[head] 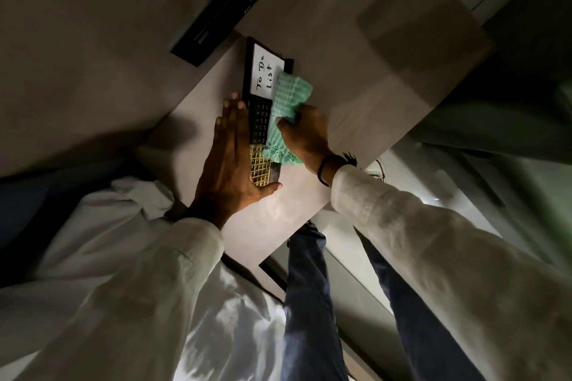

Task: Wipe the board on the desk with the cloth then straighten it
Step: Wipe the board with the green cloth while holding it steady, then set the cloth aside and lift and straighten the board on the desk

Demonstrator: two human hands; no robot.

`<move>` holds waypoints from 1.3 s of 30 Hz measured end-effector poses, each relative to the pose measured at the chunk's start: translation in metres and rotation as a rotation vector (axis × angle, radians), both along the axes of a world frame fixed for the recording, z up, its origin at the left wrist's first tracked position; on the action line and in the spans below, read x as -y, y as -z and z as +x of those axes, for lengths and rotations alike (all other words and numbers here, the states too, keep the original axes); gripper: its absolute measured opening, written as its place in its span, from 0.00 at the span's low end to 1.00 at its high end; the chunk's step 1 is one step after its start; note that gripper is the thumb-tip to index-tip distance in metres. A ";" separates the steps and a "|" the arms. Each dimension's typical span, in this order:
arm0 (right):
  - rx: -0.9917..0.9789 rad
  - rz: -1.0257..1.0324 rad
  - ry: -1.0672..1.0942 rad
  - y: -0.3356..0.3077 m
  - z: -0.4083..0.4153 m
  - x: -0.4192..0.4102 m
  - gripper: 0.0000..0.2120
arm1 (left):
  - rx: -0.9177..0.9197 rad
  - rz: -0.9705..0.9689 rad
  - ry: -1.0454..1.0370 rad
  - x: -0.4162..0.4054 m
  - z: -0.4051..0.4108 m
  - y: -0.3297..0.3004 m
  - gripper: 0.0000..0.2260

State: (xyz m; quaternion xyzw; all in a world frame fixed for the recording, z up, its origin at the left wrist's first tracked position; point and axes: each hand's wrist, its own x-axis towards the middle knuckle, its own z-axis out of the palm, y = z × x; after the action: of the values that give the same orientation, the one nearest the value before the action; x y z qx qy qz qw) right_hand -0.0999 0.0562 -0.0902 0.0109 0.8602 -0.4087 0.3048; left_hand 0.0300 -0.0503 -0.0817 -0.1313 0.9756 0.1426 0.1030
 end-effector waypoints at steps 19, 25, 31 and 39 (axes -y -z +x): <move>0.698 -0.222 -0.146 -0.094 -0.088 -0.075 0.31 | -0.129 0.200 -0.125 -0.039 -0.050 -0.088 0.33; 0.768 -0.270 -0.301 -0.106 -0.151 -0.106 0.25 | -0.044 1.180 -1.081 -0.105 -0.153 -0.099 0.19; 0.553 -0.123 -0.292 -0.057 -0.221 -0.129 0.19 | -0.033 1.290 -1.341 -0.140 -0.215 -0.067 0.09; 0.355 0.049 -0.337 0.001 -0.261 -0.127 0.14 | 0.009 1.200 -1.464 -0.146 -0.261 0.001 0.11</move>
State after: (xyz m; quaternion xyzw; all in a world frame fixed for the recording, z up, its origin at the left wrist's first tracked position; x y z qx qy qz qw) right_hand -0.3612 0.1836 -0.0909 -0.0535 0.7924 -0.3229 0.5147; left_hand -0.2313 0.0961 -0.0826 -0.6366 0.4140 0.6493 0.0419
